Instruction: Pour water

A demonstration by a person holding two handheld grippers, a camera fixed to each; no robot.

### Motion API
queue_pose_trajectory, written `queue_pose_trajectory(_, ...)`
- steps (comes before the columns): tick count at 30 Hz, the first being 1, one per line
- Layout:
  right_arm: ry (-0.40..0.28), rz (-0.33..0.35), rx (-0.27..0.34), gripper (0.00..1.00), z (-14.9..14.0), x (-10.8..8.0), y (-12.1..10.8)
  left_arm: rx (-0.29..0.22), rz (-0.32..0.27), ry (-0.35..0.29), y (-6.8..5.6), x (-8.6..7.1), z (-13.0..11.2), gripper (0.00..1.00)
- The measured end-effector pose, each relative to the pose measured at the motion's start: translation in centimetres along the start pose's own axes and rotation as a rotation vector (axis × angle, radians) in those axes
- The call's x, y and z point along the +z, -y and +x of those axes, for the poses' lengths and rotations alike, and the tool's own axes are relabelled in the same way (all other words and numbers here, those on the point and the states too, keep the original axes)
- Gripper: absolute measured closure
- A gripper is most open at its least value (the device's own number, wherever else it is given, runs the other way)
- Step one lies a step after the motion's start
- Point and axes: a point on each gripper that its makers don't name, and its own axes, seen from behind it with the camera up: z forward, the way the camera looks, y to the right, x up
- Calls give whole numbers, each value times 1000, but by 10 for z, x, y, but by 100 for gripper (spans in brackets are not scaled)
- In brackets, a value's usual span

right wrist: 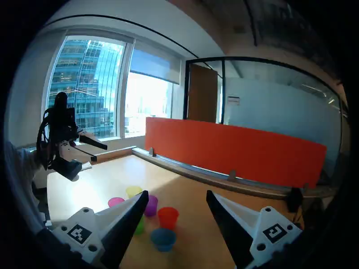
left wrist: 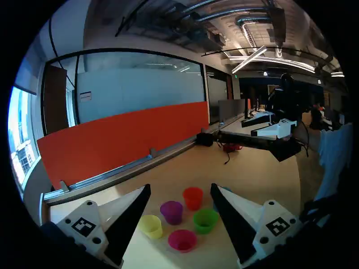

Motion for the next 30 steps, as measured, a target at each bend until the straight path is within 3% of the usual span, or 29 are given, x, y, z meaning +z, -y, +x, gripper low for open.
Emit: queue_pose_trajectory(30, 190, 127, -39, 0, -72, 23, 19, 32, -152, 169, -37, 40, -68, 1)
